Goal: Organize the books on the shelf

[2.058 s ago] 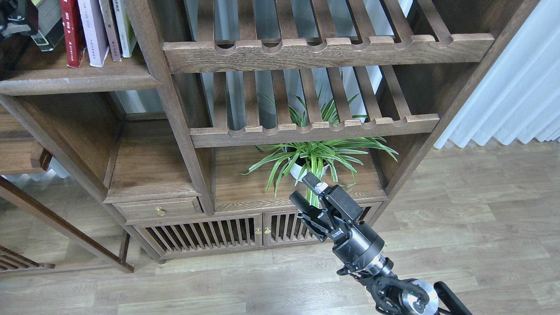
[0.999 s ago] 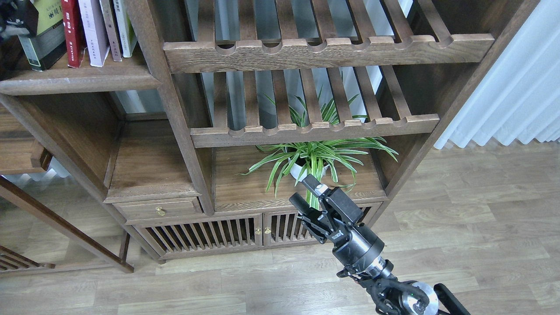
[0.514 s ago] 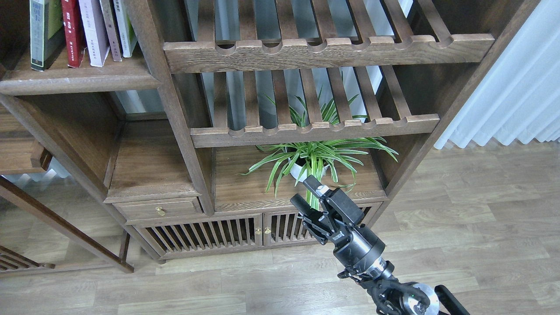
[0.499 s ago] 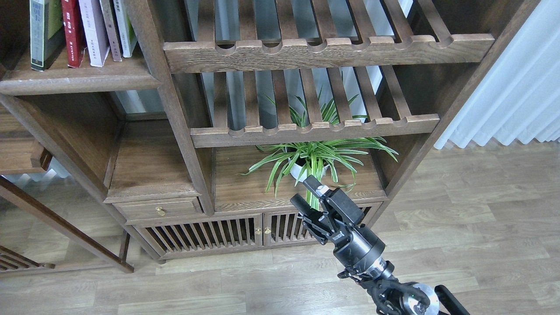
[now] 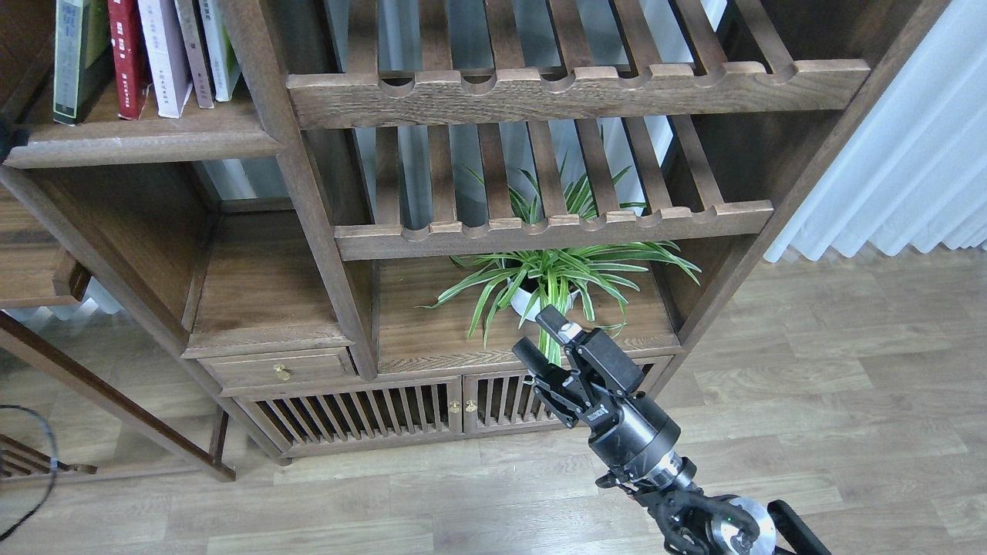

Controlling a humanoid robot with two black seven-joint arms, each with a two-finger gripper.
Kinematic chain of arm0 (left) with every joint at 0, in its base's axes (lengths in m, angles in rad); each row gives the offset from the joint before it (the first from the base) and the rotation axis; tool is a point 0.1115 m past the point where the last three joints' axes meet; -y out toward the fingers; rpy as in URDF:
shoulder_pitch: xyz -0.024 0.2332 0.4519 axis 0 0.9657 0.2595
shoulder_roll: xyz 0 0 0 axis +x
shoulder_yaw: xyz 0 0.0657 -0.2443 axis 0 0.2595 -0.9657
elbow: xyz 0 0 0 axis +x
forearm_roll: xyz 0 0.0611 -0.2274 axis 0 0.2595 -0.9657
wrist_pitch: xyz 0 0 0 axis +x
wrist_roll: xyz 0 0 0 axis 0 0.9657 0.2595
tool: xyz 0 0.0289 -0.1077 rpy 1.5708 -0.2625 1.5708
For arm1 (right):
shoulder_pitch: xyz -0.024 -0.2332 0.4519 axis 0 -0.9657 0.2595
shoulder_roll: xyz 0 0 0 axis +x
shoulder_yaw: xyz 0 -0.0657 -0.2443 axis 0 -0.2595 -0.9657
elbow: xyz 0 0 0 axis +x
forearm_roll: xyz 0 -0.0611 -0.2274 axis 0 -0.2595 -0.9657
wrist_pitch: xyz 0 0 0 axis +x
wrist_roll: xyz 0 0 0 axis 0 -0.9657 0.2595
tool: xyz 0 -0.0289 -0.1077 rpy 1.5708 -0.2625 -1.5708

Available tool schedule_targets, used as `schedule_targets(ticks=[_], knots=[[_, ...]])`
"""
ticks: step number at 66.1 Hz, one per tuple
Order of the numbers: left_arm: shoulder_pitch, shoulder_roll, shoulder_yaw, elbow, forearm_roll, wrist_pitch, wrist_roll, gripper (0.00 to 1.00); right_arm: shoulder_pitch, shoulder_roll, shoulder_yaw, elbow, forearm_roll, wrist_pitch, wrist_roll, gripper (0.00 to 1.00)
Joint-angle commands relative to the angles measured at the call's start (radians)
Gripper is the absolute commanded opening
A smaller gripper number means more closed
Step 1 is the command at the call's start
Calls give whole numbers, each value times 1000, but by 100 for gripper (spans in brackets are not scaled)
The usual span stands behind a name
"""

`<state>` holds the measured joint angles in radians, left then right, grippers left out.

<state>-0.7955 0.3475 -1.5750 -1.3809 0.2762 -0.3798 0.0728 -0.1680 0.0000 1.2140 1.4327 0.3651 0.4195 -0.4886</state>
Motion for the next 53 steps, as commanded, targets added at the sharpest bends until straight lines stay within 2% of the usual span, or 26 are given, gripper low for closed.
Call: schedule_targets(ticks=[1,8,10,12,13,23,26,32,45,53], knots=[[1,-35,-20,-1,-2,-109,-2,68,-4,0,1,0,0,1,0,90],[-4,-111,-22,-1,-3,-109,-1,69,-7,0,-1,0,0,1,0,90],[-7,-133,-20,-1,-3,-109,1,74,-7,0,-1,0,0,1,0,90],[-16,-163,-16,-1,-3,-109,8,84,-7,0,-1,0,0,1,0,90],[-18,-170,-14,-1,-2,-109,9,85,-7,0,-1,0,0,-1,0,90],[-21,-285,16,-1,-2,-109,18,85,-7,0,-1,2,0,1,0,90],[-13,-324,88,-1,-2,-109,21,86,-5,0,-2,3,2,2,0,90],[-7,-344,156,-1,-2,-109,21,91,-4,0,-4,9,0,1,0,90],[2,-348,308,-1,0,-109,24,91,1,0,-4,20,0,1,0,91],[62,-348,382,-1,1,-109,30,91,4,0,-7,28,0,2,0,93]])
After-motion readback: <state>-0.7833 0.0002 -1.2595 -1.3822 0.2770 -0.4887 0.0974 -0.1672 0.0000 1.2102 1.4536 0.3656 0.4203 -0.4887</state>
